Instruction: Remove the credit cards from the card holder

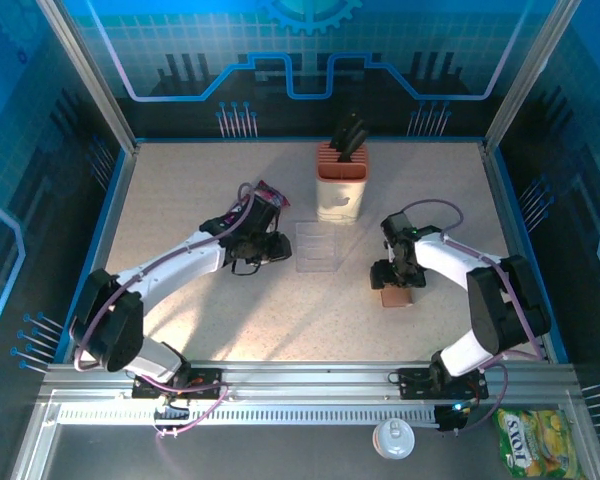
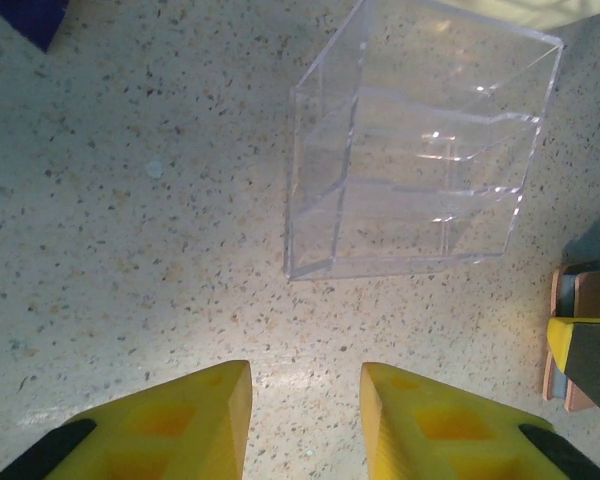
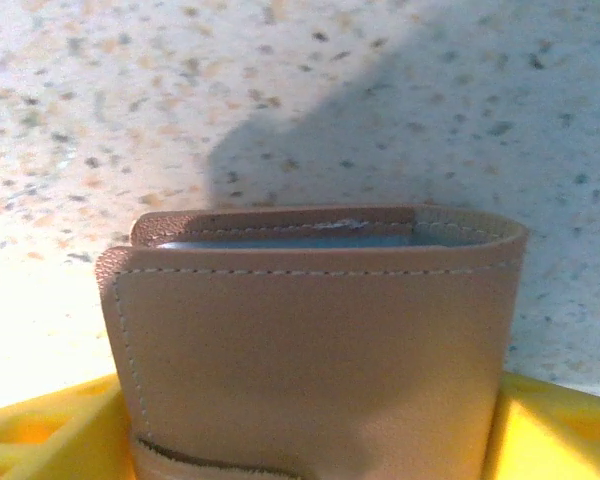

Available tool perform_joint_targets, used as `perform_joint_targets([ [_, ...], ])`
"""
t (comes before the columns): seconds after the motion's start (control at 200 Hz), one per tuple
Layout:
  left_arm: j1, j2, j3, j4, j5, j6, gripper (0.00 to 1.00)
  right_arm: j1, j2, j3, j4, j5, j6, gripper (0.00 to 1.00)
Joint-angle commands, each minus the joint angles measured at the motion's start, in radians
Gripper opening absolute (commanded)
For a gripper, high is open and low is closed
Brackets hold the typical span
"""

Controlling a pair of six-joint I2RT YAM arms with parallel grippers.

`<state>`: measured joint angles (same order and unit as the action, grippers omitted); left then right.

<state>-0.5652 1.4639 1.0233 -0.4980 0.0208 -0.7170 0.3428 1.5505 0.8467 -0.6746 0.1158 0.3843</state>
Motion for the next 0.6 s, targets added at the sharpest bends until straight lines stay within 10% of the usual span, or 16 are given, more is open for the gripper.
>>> perform_joint_targets([
  [0.0,0.012,-0.051,-0.045,0.006,0.011,-0.022,0.35,0.059,-0.019,0.026,-0.036,-0.025,0.038,0.78],
  [0.595,0.206,-0.232,-0.229,0.006,0.106,-0.002,0.37,0.521,0.172,0.248,-0.054,0.043,0.179,0.76],
])
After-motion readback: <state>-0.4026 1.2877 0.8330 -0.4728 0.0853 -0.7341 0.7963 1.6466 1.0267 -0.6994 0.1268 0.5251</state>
